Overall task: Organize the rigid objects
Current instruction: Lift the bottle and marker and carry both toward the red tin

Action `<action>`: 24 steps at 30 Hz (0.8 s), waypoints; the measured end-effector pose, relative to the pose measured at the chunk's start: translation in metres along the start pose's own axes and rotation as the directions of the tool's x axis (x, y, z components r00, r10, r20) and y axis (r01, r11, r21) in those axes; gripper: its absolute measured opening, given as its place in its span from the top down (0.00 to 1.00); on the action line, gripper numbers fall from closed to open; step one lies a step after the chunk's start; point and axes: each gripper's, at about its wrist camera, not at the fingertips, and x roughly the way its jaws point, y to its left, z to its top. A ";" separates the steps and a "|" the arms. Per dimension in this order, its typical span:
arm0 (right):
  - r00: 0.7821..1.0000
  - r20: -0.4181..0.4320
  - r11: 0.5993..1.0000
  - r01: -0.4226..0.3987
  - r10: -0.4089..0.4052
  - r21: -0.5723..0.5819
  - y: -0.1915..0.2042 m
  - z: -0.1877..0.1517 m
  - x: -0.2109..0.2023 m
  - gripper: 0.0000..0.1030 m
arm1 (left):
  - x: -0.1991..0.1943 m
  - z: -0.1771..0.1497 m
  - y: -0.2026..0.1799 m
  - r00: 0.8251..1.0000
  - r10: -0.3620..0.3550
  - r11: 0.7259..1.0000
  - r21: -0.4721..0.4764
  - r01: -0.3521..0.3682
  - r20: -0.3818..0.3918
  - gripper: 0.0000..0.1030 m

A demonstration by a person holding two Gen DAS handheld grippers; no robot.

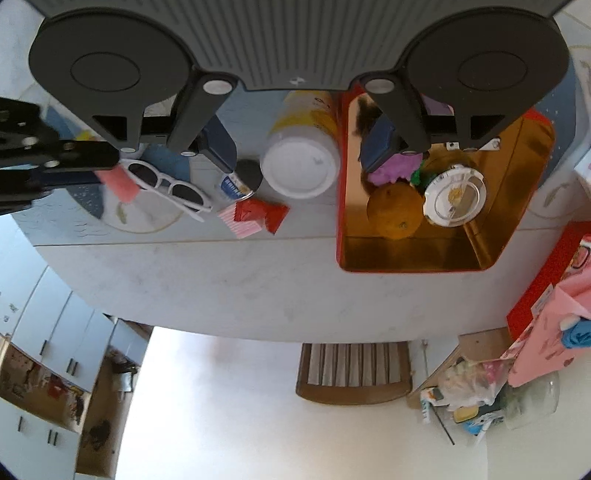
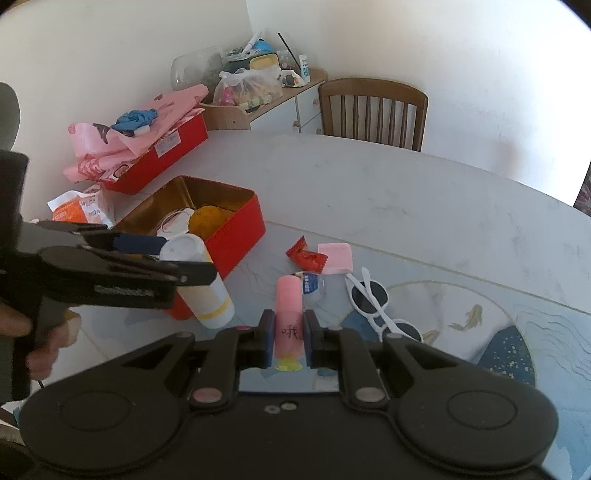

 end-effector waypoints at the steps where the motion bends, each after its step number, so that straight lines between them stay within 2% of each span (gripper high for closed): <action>1: 1.000 -0.002 1.000 0.000 0.000 -0.003 -0.001 -0.001 -0.001 0.86 | 0.002 -0.002 -0.002 1.000 0.017 1.000 0.001 -0.017 0.004 0.29; 3: 1.000 -0.009 1.000 -0.001 0.001 -0.008 -0.006 -0.003 -0.002 0.86 | 0.004 -0.006 -0.008 0.999 0.049 0.999 0.018 -0.049 0.013 0.29; 5: 1.000 -0.017 1.000 -0.002 0.002 -0.013 -0.010 -0.006 -0.003 0.86 | 0.006 -0.009 -0.015 0.996 0.083 0.996 0.039 -0.084 0.024 0.35; 7: 1.000 -0.023 1.000 -0.002 0.001 -0.018 -0.015 -0.009 -0.004 0.86 | 0.008 -0.012 -0.021 0.994 0.110 0.993 0.047 -0.111 0.027 0.50; 9: 1.000 -0.030 1.000 -0.004 0.003 -0.024 -0.018 -0.011 -0.005 0.86 | 0.011 -0.014 -0.024 0.989 0.147 0.988 0.049 -0.148 0.030 0.55; 16: 0.999 -0.047 0.999 -0.011 0.008 -0.051 -0.026 -0.015 -0.006 0.86 | 0.009 -0.012 -0.029 0.983 0.172 0.985 0.022 -0.174 0.063 0.57; 24: 0.999 -0.028 0.998 -0.023 0.021 -0.066 -0.023 -0.006 -0.008 0.86 | -0.019 0.011 -0.011 0.988 0.122 0.990 -0.077 -0.115 0.092 0.57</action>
